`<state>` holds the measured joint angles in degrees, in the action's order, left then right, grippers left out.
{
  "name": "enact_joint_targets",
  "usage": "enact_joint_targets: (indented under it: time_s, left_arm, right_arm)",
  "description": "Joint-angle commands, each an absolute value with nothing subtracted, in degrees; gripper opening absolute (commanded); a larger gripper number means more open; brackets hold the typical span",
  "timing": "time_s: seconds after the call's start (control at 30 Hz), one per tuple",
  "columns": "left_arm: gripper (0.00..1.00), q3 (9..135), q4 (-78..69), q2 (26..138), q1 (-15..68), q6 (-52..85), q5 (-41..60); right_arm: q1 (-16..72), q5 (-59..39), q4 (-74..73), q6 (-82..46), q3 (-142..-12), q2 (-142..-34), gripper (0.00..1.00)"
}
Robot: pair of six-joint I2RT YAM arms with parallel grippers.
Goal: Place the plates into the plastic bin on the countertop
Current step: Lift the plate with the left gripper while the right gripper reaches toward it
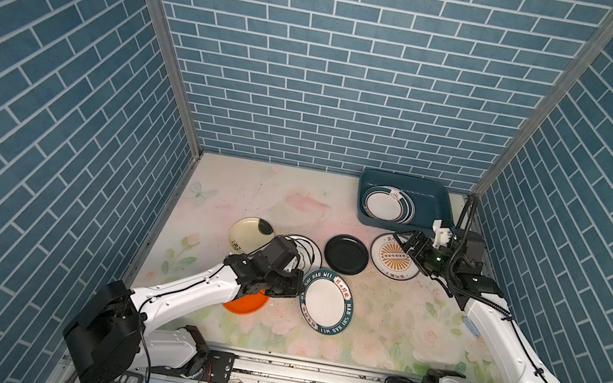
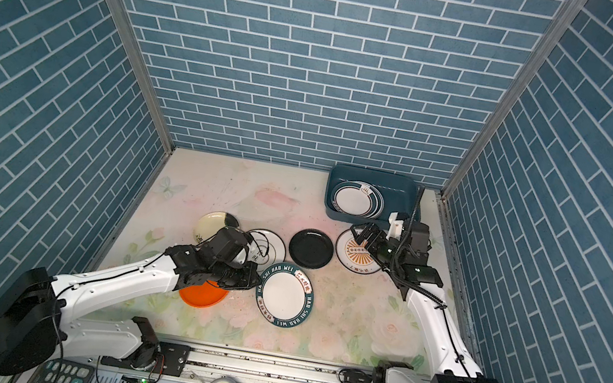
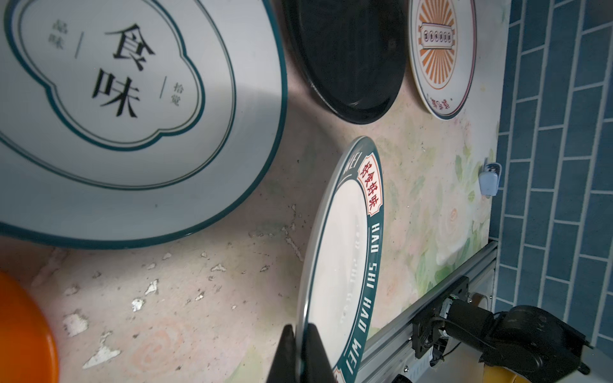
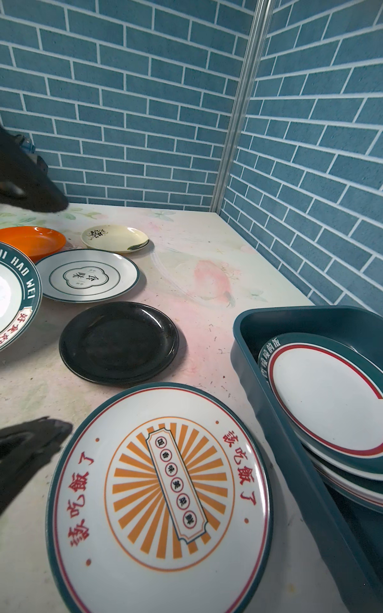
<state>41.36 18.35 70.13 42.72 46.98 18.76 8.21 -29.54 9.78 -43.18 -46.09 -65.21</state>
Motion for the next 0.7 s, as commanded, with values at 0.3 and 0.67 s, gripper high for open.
enact_joint_targets:
  time_s: [0.3,0.67]
  left_arm:
    - [0.0,50.14,9.61,74.39,40.69,44.3,18.08]
    - [0.0,60.91,2.85,84.02,40.0,43.24,18.82]
  right_arm:
    - [8.43,-30.06,9.76,-43.24,-44.17,-63.73,0.93]
    - [8.38,-33.46,6.44,-45.18,-41.53,-65.98,0.68]
